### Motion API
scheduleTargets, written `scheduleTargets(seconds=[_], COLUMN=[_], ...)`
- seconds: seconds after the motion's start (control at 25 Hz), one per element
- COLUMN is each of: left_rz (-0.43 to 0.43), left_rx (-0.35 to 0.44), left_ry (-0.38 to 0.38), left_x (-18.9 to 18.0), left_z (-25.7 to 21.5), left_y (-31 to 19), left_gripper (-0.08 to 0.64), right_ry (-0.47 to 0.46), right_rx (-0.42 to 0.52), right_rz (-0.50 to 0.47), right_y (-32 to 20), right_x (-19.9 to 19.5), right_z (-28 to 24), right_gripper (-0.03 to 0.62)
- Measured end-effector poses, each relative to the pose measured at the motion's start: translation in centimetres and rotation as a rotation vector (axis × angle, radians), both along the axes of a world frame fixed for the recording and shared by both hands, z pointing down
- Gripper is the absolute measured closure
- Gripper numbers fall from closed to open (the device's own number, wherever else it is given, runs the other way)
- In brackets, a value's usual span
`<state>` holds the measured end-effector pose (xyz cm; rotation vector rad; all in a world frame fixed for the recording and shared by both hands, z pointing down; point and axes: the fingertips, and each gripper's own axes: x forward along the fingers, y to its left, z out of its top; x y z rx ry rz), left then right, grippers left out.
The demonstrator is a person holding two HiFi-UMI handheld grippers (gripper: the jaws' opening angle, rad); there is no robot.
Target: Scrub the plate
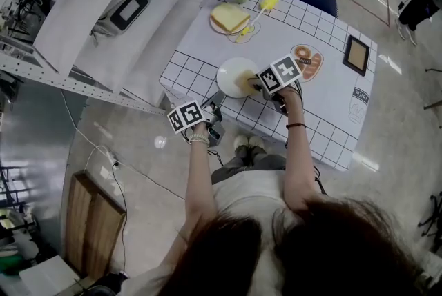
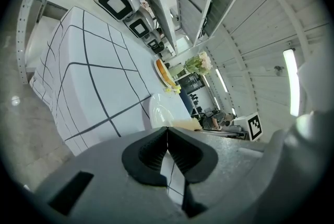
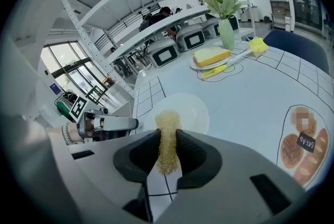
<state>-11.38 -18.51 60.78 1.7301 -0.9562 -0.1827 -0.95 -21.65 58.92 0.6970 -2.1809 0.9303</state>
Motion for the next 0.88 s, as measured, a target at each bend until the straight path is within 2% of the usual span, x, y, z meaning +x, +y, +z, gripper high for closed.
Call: scheduleTargets(seconds=[0.88], left_rz=[-0.031], left_rx=[0.007], left_ry=[0.005], left_x=[-0.2], left_z=[-0.4], left_y=[0.3], left_gripper=[0.549], right_ry=[0.018], right_rx=[-0.057], right_rz=[-0.152], right_y=[2.1], right_x=[-3.2], right_z=[0.5], right_gripper=[0.512])
